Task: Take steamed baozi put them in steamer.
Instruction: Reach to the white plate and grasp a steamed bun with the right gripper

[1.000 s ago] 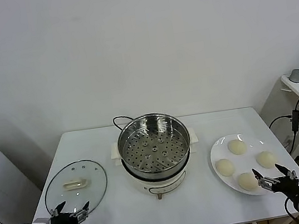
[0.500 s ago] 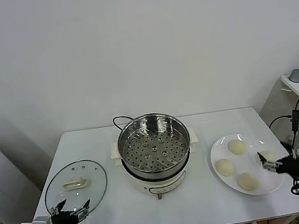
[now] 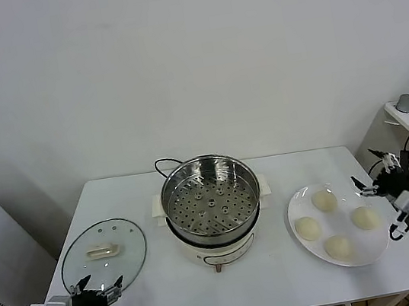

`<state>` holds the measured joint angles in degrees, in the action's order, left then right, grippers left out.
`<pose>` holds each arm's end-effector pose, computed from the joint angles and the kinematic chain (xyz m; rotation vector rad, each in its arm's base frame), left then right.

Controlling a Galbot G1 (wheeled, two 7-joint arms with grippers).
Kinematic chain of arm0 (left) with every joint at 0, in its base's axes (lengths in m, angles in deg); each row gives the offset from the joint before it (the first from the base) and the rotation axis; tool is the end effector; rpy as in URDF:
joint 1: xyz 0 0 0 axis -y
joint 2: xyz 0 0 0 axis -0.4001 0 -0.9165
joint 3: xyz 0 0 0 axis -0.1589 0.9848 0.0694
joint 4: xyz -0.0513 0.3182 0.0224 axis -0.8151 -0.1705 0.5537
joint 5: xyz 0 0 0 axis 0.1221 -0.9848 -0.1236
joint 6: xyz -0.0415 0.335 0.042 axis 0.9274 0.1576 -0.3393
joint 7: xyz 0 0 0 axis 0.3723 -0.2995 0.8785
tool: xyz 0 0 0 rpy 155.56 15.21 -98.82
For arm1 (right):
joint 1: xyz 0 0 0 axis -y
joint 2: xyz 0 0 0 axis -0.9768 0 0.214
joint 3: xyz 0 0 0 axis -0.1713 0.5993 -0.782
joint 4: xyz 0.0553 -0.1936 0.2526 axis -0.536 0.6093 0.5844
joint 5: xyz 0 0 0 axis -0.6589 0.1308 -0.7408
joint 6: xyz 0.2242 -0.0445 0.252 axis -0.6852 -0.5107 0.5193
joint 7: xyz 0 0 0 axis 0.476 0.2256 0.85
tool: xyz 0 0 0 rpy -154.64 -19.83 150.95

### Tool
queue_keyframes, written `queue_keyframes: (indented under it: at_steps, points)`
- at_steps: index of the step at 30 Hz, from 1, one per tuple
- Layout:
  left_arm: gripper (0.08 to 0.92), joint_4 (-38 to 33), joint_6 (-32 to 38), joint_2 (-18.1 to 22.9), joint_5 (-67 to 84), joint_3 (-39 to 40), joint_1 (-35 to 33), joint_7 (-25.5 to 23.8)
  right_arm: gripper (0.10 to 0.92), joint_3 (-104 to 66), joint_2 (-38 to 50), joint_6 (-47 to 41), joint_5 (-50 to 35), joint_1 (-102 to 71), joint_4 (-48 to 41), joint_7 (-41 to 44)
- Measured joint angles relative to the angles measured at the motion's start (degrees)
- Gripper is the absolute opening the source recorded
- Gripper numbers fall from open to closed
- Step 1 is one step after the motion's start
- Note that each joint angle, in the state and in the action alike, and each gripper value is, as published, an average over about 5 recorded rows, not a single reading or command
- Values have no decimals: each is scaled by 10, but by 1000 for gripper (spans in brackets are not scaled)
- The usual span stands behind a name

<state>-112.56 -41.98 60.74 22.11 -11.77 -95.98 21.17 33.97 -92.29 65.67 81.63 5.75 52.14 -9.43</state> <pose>0.2015 0.1144 -0.2626 -0.1325 -2.5124 -0.1452 0.3163 -0.2668 -0.2053 0.3965 -2.4556 1.5130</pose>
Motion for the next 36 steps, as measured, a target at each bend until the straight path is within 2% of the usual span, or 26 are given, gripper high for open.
queue_keyframes:
  at_steps: [10, 20, 27, 36]
  points:
    - [823, -4, -5, 2, -13, 1, 0, 3, 823, 165, 73, 29, 4, 190, -102, 180]
    - [823, -5, -6, 2, -18, 4, -1, 3, 823, 403, 94, 58, -33, 423, -202, 333]
    - [823, -7, -7, 3, -18, 4, -2, 3, 823, 533, 83, 76, -36, 534, -262, 397]
    - [823, -6, -9, 4, -19, 8, 2, 2, 823, 607, 46, 101, -30, 589, -328, 420]
